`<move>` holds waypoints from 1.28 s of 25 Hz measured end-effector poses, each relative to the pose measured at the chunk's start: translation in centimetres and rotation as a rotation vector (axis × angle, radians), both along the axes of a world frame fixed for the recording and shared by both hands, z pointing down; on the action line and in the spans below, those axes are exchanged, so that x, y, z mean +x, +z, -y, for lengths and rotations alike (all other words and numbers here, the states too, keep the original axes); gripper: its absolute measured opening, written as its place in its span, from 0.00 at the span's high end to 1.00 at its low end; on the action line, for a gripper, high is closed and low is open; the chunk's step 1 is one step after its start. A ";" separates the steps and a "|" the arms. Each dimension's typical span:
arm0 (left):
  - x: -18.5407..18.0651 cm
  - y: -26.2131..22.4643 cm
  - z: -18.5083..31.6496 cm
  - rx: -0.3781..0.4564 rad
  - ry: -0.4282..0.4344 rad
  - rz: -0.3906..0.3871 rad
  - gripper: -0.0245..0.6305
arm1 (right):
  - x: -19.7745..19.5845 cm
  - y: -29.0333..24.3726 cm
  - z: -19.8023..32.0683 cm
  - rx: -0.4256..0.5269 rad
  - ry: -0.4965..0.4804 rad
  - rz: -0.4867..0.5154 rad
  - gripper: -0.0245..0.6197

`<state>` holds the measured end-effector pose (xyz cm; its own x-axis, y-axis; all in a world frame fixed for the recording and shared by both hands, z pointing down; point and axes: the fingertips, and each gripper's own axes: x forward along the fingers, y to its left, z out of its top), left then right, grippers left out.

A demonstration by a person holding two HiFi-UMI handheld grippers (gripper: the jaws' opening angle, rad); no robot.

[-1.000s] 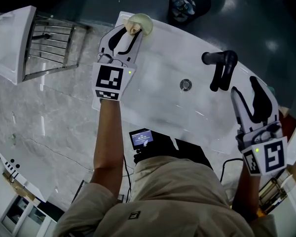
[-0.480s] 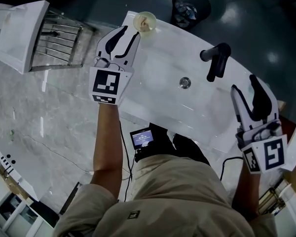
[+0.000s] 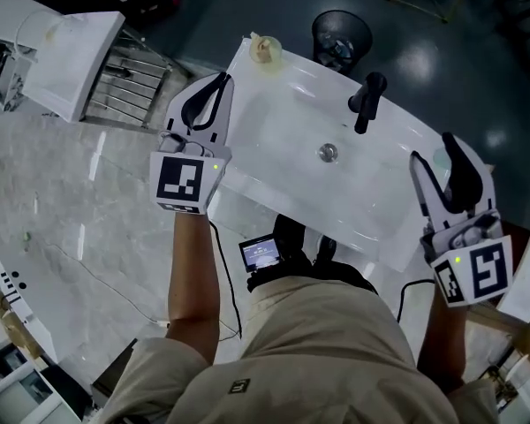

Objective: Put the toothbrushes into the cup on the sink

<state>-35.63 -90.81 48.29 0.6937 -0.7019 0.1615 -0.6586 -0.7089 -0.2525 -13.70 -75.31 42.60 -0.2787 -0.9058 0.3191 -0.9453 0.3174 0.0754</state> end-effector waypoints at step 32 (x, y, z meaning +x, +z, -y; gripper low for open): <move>-2.6 -21.1 -34.6 0.181 -0.073 0.002 0.95 | -1.8 -14.2 -23.3 0.233 -0.275 0.035 0.95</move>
<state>-38.26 -56.19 27.24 0.6393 -0.7684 0.0296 -0.7062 -0.6019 -0.3727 -15.50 -51.98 28.36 -0.5291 -0.8427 0.0992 -0.8302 0.5383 0.1447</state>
